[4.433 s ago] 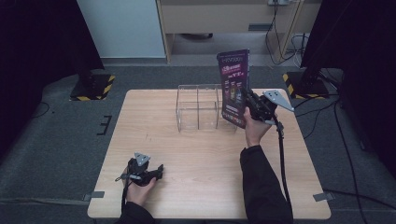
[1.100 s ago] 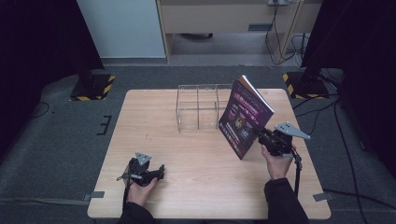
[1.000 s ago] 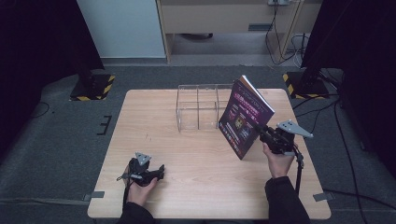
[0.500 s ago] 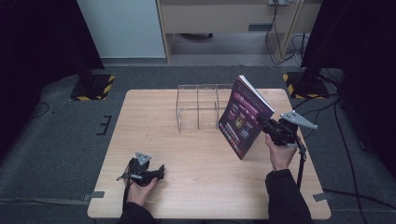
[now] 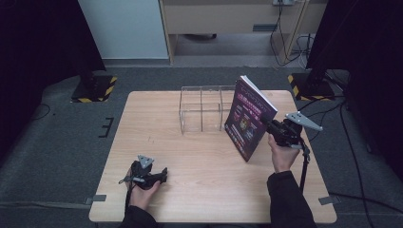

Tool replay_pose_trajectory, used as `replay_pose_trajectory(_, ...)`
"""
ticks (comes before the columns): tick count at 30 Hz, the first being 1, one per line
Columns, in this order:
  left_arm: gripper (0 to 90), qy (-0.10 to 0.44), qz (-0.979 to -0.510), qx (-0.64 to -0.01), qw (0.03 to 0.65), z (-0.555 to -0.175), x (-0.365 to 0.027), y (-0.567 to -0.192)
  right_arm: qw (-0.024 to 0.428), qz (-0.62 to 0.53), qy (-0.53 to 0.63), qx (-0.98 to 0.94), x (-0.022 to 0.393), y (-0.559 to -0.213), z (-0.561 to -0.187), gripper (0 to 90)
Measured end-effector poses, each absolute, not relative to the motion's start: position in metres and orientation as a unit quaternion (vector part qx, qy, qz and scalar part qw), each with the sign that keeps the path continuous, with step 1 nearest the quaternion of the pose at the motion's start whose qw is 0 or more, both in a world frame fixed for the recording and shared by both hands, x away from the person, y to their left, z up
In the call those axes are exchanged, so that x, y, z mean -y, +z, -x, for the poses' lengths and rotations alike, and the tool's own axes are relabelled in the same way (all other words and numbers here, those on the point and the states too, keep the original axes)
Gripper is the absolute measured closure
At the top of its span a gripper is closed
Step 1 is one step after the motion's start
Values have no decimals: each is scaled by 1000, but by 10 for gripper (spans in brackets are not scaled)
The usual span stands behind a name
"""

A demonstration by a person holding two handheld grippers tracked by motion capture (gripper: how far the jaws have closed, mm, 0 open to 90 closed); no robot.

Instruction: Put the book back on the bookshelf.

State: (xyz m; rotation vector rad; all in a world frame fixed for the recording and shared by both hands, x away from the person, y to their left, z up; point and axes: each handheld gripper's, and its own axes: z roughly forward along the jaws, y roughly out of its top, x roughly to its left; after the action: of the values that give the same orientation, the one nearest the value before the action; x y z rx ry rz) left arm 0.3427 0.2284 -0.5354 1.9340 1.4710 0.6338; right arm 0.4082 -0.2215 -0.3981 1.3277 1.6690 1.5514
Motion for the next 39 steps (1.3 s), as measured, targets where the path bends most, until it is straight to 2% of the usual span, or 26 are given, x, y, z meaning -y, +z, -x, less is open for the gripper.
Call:
replay_pose_trajectory(12,126,240,-733,-557,310,-343,-228,-535,300,-472,575,-597,195,-393,-434,846)
replay_pose_trajectory(26,126,240,-733,-556,310,-343,-228,-535,317,-478,584,-574,179,-404,-471,845)
replay_pose_trajectory(39,126,240,-733,-556,310,-343,-228,-535,338,-474,596,-553,173,-406,-475,845)
